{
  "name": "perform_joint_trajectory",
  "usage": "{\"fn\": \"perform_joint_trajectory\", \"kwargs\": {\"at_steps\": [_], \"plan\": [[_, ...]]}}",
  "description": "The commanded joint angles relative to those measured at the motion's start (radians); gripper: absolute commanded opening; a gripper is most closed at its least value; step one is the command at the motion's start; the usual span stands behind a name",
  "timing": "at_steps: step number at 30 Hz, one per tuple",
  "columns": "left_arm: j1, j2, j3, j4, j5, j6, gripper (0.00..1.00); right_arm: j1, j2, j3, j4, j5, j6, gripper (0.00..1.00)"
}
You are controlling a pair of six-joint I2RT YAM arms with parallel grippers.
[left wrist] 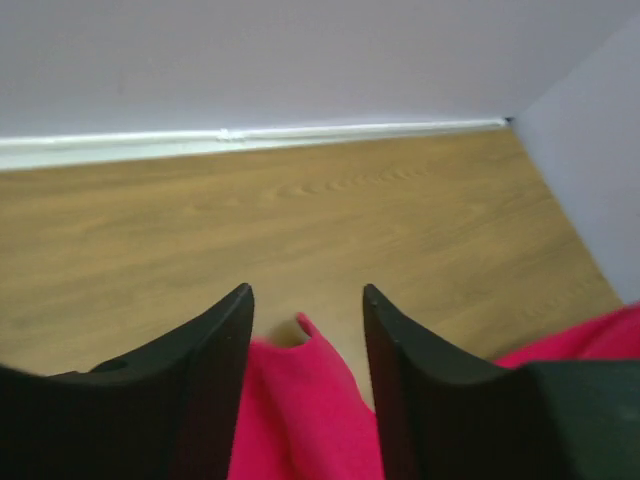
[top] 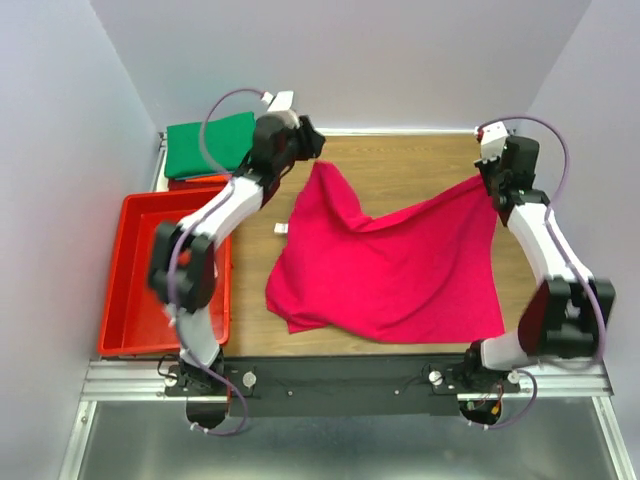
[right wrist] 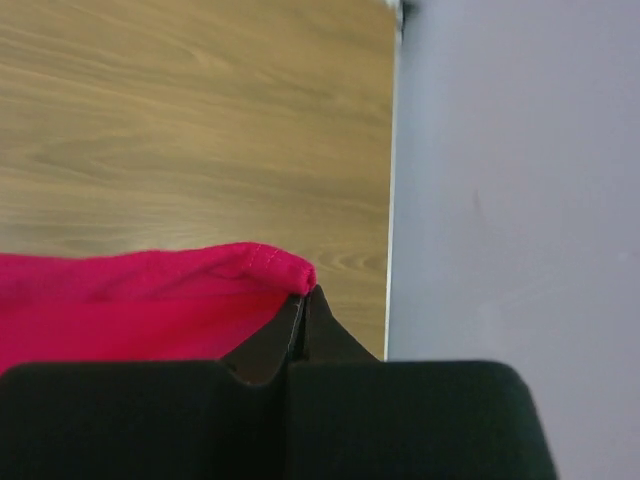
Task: Fold and stack the t-shirts
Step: Flatten the tshirt out
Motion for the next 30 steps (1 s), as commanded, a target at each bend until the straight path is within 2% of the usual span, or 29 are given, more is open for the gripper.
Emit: {"fn": "perform_joint_trajectory", "kwargs": {"at_steps": [1,2,3,4,6,9,12,13,15,19,22,23,30], "plan": [[0.054,0.251,0.384,-0.319,0.052,0.075,0.66,-0.12,0.103,0.067,0.191,0.044,0.076,0.31],[0.053,0.261,0.433,-0.359,0.051,0.103,0.67,-0.132,0.112,0.061,0.191,0.03,0.073,0.49],[0.051,0.246,0.411,-0.356,0.048,0.139,0.67,-0.143,0.097,0.006,0.191,0.011,0.064,0.63],[0.051,0.18,0.327,-0.338,0.04,0.153,0.67,-0.146,0.08,-0.023,0.191,-0.001,0.044,0.81],[0.05,0.068,0.242,-0.286,0.034,0.193,0.67,-0.161,0.022,-0.086,0.191,-0.062,0.039,0.89],[0.048,-0.032,0.135,-0.345,0.061,0.235,0.67,-0.163,-0.047,-0.182,0.113,-0.209,0.009,0.99],[0.041,-0.095,0.0,-0.41,0.098,0.232,0.65,-0.164,-0.084,-0.202,-0.028,-0.404,-0.037,1.0],[0.036,-0.128,-0.034,-0.427,0.101,0.218,0.64,-0.163,-0.08,-0.197,-0.136,-0.452,-0.053,1.0],[0.03,-0.173,-0.132,-0.479,0.097,0.175,0.63,-0.163,-0.071,-0.202,-0.244,-0.51,-0.083,1.0],[-0.004,-0.242,-0.295,-0.493,0.162,0.14,0.6,-0.164,-0.09,-0.267,-0.321,-0.51,-0.113,0.99],[-0.051,-0.273,-0.39,-0.48,0.201,0.12,0.55,-0.169,-0.098,-0.307,-0.383,-0.504,-0.145,0.94],[-0.114,-0.276,-0.419,-0.474,0.201,0.112,0.54,-0.169,-0.097,-0.326,-0.412,-0.504,-0.168,0.89],[-0.191,-0.193,-0.468,-0.444,0.192,0.101,0.5,-0.17,-0.043,-0.378,-0.46,-0.47,-0.2,0.82]]}}
